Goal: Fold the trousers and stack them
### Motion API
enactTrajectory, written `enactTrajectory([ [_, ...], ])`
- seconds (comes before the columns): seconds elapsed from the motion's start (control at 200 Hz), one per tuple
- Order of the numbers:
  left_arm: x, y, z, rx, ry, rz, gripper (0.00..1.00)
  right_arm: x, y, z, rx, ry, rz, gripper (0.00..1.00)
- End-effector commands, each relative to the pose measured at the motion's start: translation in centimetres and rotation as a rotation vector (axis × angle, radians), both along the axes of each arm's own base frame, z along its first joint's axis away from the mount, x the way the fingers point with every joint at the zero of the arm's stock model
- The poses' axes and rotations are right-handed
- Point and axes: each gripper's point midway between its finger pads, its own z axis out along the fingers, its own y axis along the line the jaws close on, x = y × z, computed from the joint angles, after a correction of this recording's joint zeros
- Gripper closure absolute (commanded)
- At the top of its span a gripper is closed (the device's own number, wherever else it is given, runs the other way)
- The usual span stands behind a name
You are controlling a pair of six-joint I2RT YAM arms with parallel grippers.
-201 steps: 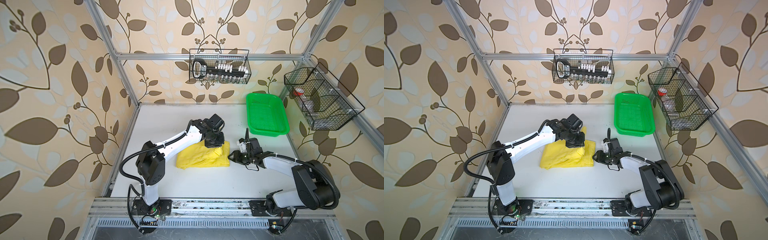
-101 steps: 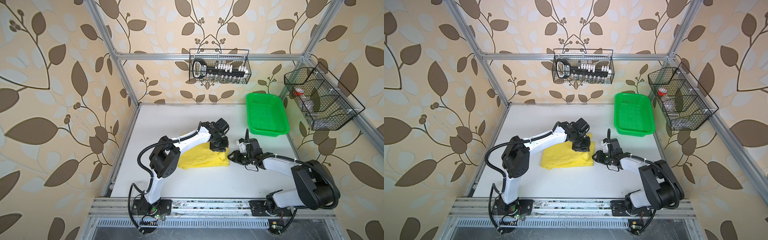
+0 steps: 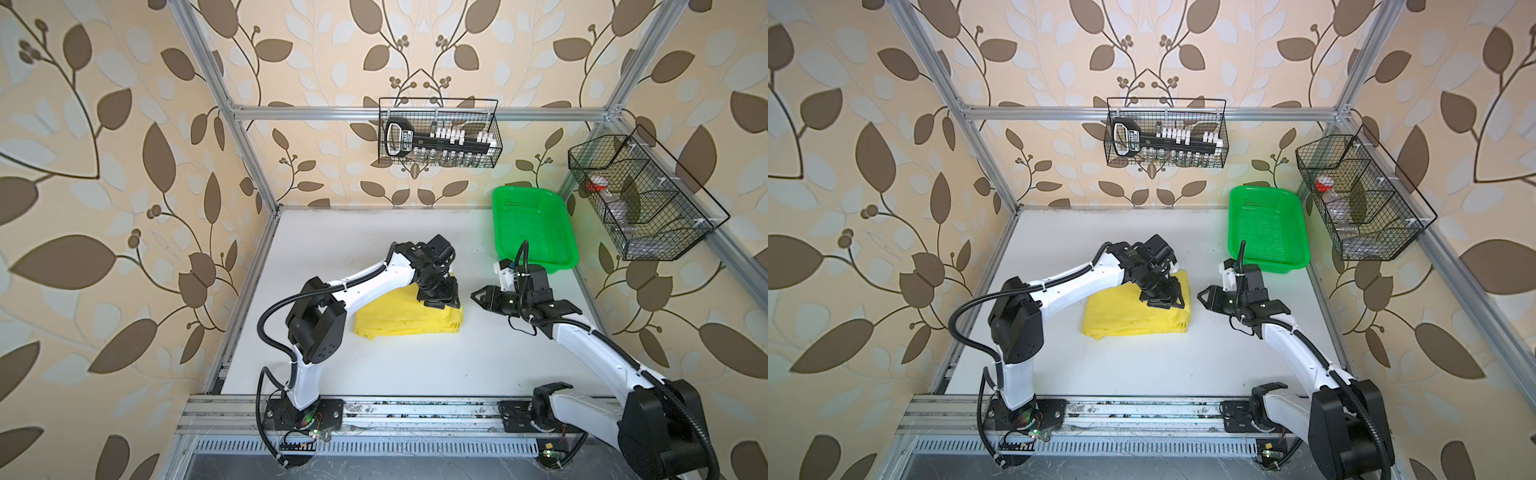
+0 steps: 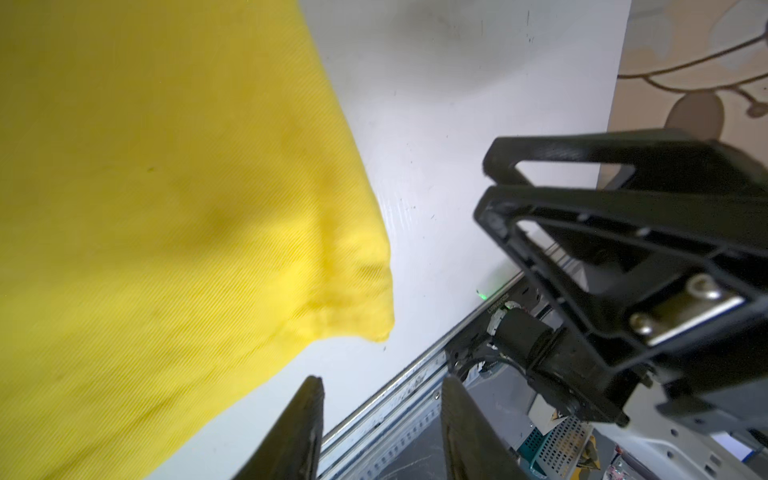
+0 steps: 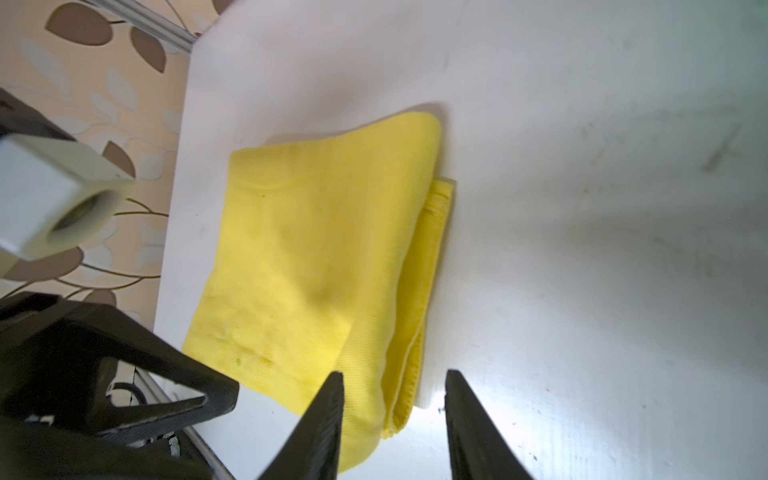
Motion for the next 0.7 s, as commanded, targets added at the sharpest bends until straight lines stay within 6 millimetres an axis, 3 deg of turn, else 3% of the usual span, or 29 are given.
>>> enactTrajectory([
  [0.0,0.2,6.6,0.7,0.109,-0.048,0.059,0.53,-0.3,2.8,1.1,0.008,-0.024,0.090,0.61],
  [0.11,1.0,11.6,-1.7,0.159,-0.008,0.174,0.56,0.3,4.9,0.6,0.017,-0.036,0.126,0.63],
  [0.225,1.3,14.7,-3.1,0.173,0.019,0.234,0.57,0.1,6.2,-1.5,-0.062,0.016,0.179,0.63],
  [0.415,-0.2,15.6,-6.3,0.160,0.142,0.244,0.65,-3.1,5.5,-5.8,-0.204,0.139,0.235,0.67],
  [0.575,-2.0,16.4,-7.3,0.200,0.206,0.213,0.69,-6.5,3.6,-9.6,-0.287,0.248,0.249,0.70],
  [0.695,-3.3,17.4,-8.2,0.245,0.235,0.201,0.69,-7.5,2.6,-11.8,-0.322,0.291,0.244,0.70],
])
